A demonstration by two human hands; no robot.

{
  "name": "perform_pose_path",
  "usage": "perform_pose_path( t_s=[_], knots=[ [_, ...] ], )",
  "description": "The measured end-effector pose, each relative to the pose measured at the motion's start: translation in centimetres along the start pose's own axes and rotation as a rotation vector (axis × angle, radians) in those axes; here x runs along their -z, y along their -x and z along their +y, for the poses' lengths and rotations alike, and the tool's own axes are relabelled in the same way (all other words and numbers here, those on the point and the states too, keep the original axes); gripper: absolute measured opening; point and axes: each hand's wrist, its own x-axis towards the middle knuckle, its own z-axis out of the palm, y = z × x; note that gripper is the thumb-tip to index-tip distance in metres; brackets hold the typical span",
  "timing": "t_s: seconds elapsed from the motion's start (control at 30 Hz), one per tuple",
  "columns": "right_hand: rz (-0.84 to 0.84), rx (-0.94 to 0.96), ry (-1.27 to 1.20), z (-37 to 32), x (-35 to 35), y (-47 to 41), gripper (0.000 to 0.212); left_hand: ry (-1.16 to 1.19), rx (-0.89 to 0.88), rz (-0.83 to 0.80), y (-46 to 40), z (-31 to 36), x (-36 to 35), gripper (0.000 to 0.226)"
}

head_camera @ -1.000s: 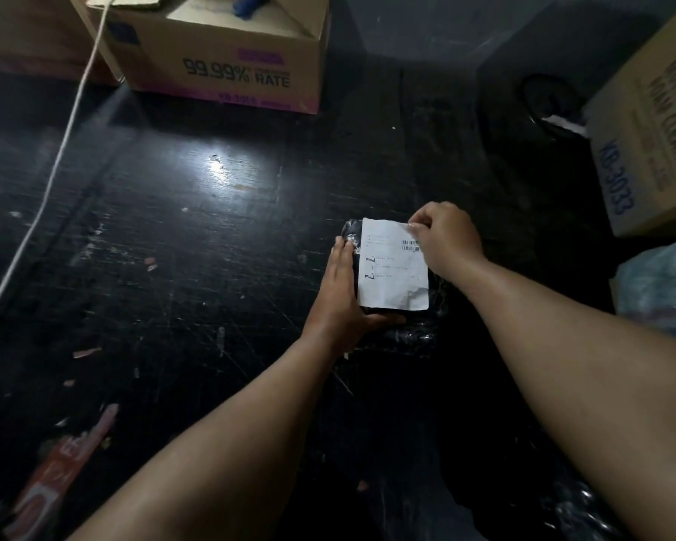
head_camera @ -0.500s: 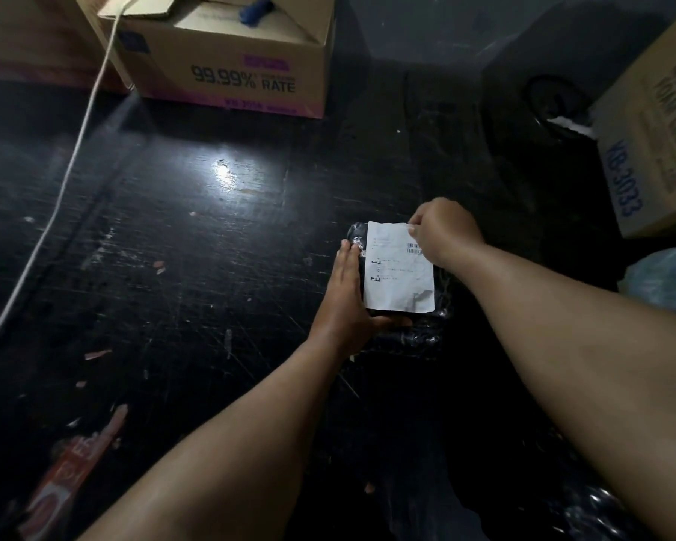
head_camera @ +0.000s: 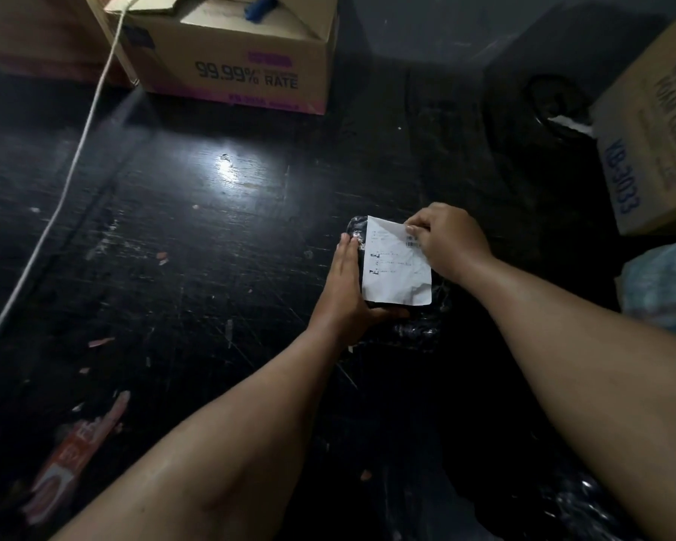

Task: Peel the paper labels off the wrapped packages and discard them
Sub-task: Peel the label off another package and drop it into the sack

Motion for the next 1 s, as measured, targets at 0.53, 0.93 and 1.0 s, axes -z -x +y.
perform_pose_path(
  t_s=[0.53,0.93,1.0],
  knots=[
    [0.012,0.08,-0.08,-0.2,0.0,1.5,0.016,0.0,0.008,-0.005,-0.2,-0.1,0.1,0.145],
    [0.015,0.115,-0.124,0.0,0.1,2.3,0.014,0.01,0.03,-0.015,0.1,-0.1,0.1,0.145],
    [0.011,0.112,-0.136,0.0,0.2,2.5,0.014,0.012,0.035,-0.016,0.0,-0.1,0.1,0.145]
  ],
)
